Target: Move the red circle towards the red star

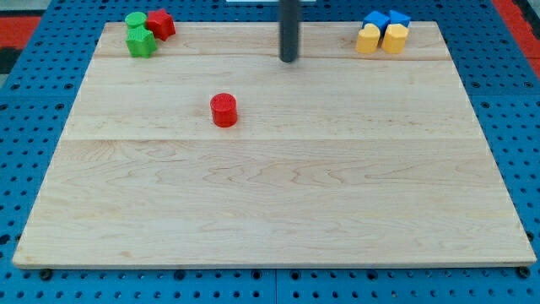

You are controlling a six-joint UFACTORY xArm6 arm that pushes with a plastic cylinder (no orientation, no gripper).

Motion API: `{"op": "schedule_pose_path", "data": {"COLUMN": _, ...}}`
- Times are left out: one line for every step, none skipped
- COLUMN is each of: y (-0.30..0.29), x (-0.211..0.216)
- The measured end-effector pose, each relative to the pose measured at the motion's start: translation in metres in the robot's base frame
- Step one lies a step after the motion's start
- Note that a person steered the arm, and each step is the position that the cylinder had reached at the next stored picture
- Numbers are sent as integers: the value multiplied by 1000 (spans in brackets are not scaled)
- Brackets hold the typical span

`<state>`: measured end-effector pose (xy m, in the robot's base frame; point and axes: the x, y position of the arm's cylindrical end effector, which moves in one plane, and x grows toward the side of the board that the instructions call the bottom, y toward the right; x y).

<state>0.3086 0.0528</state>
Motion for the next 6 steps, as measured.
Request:
{"op": "schedule_pose_path", "data": {"y": 17, "x": 75}}
{"op": "schedule_pose_path", "data": {"y": -26, "x": 99}}
{"op": "schedule_pose_path", "data": {"y": -75, "x": 99}}
{"op": "schedule_pose_path", "data": {"y": -100, "x": 99}}
{"op": "schedule_pose_path", "data": {"y": -134, "x": 99}}
{"op": "schedule_pose_path", "data": {"y": -143, "x": 99}}
